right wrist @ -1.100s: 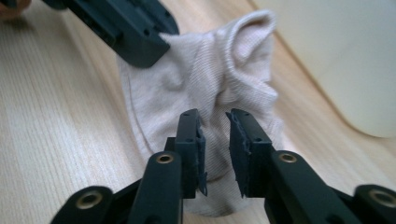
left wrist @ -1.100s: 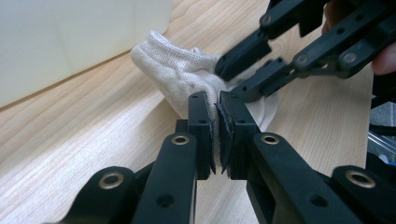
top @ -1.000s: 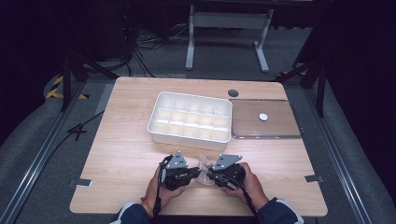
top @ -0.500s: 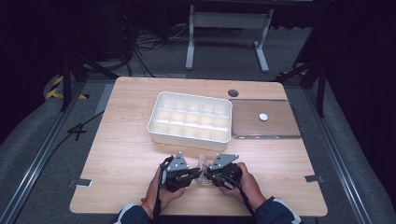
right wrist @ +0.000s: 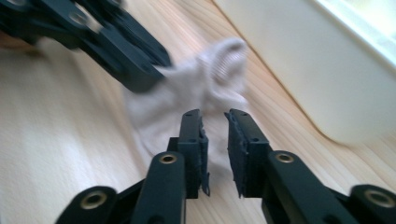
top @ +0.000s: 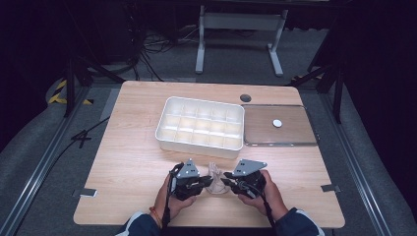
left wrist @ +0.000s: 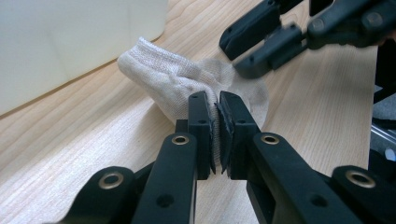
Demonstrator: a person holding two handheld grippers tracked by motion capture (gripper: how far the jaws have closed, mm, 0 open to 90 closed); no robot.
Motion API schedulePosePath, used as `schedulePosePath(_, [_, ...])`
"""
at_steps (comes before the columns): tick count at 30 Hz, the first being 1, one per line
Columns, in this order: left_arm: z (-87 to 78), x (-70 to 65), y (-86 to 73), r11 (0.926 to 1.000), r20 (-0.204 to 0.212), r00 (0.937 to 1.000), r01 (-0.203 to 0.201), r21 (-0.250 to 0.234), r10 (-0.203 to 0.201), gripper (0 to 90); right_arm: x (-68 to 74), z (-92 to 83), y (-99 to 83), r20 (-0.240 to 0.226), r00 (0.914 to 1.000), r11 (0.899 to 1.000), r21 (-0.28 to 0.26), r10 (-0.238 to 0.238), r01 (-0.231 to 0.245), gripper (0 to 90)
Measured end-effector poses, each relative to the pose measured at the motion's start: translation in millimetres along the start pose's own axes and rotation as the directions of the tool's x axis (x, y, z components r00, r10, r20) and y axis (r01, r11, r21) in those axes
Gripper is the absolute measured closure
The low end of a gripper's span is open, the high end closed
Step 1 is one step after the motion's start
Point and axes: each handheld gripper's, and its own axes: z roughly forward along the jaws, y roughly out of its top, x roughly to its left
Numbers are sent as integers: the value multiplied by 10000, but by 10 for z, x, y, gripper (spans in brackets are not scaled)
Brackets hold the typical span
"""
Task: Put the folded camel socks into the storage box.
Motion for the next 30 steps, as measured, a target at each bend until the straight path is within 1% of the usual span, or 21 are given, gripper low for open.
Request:
schedulePosePath(2, [4,-9,29,10000,-7,10000,-35,-89,35,839,-24,19,-64,8,9997,9993,301,236,-236,768])
schedulePosePath(4, [25,-40,44,9999,41,10000,-46,-104,46,837,-13,96,-123,18,10000,9972,743,78,-79,771])
schedulePosePath(5, [38,-58,58,9996,37,9996,-273,-84,273,837,-4,122,-136,5,10000,9963,859,72,-72,782])
schedulePosePath(6, [55,-78,66,9996,93,9997,-235,-144,237,835,12,159,-153,22,9999,9950,987,156,-157,802])
schedulePosePath(8, [88,-107,95,9986,46,9987,-508,-117,508,833,23,186,-161,-43,9996,9957,888,271,-266,808])
schedulePosePath(11, [146,-130,113,9973,148,9972,-732,-97,734,830,28,203,-156,-72,9995,9959,848,317,-309,811])
schedulePosePath(12, [165,-133,115,9964,135,9963,-851,14,851,831,28,206,-157,-89,9994,9959,842,334,-325,811])
schedulePosePath(13, [184,-138,110,9967,167,9965,-815,49,814,830,29,208,-158,-117,9992,9957,842,389,-378,811])
schedulePosePath(14, [207,-142,108,9960,180,9960,-882,142,879,830,30,210,-159,-111,9991,9958,833,398,-388,811])
schedulePosePath(15, [228,-146,105,9941,160,9944,-1052,257,1048,830,30,210,-161,-129,9990,9958,815,431,-419,807])
schedulePosePath(16, [253,-166,97,9934,117,9939,-1095,333,1092,831,29,212,-164,-139,9987,9956,797,498,-486,804])
schedulePosePath(17, [274,-170,91,9908,136,9916,-1288,405,1284,831,21,212,-167,-163,9983,9956,762,554,-540,792])
schedulePosePath(19, [299,-188,79,9891,102,9906,-1371,542,1367,831,8,205,-167,-199,9984,9953,827,528,-510,733])
schedulePosePath(21, [312,-190,79,9889,119,9904,-1381,545,1377,831,-40,175,-168,-296,9979,9950,829,577,-551,661])
schedulePosePath(22, [312,-190,78,9895,96,9911,-1333,565,1330,831,-71,150,-170,-380,9975,9951,817,588,-555,643])
schedulePosePath(23, [315,-185,79,9896,116,9911,-1330,546,1325,831,-107,111,-169,-346,9972,9956,694,661,-636,638])
schedulePosePath(24, [324,-181,79,9904,149,9917,-1285,511,1279,831,-153,60,-165,-332,9959,9957,431,839,-824,631])
schedulePosePath(26, [329,-177,81,9893,160,9906,-1364,526,1358,831,-237,-54,-141,-471,9895,9898,-342,1364,-1381,617])
schedulePosePath(28, [332,-177,83,9892,206,9907,-1353,568,1344,831,-257,-96,-108,-436,9872,9844,-799,1533,-1564,606])
schedulePosePath(29, [333,-174,84,9892,208,9907,-1358,555,1348,831,-252,-101,-74,-463,9872,9812,-1120,1526,-1569,596])
schedulePosePath(30, [331,-175,85,9889,198,9905,-1369,572,1360,831,-242,-96,-52,-522,9878,9803,-1259,1464,-1519,593])
